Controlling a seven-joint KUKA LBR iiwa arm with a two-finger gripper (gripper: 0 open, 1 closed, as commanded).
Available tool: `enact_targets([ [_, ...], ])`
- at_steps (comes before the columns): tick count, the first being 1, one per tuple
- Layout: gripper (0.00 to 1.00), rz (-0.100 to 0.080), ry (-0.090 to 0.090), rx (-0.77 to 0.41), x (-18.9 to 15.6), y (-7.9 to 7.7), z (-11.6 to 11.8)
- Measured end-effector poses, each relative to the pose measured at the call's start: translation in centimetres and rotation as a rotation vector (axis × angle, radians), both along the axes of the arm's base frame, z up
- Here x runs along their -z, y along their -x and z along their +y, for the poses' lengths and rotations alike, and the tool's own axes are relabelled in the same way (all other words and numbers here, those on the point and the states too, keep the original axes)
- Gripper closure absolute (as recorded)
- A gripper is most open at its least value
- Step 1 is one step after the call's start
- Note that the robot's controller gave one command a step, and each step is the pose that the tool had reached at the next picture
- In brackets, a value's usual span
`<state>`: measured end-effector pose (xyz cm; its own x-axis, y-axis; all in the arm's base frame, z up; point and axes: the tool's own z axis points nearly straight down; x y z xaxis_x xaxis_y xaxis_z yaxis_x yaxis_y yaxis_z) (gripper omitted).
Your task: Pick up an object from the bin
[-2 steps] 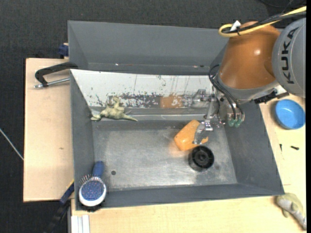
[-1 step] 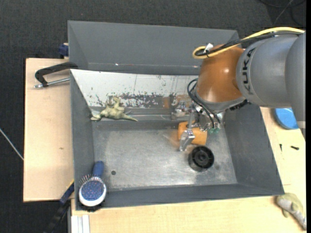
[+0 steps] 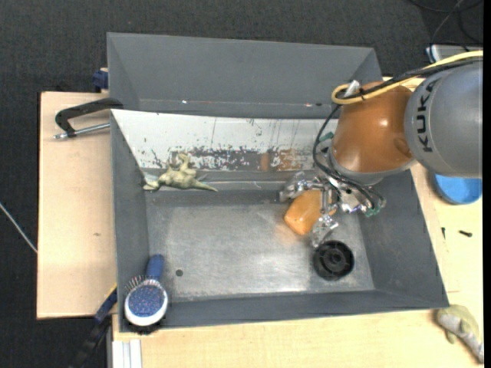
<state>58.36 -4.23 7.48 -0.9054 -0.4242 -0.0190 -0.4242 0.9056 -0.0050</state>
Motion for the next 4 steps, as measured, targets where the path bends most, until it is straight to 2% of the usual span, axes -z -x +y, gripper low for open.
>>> enact_targets([
  [1, 1.00, -0.003, -0.001, 0.001, -0.1, -0.1, 0.1],
  [2, 1.00, 0.004, 0.011, -0.314, -0.3, 2.4, 4.8],
  [3, 1.00, 0.003, 0.007, -0.280, -15.7, 1.9, 4.8],
  [4, 1.00, 0.019, 0.006, -0.447, -10.7, 1.4, 8.0],
])
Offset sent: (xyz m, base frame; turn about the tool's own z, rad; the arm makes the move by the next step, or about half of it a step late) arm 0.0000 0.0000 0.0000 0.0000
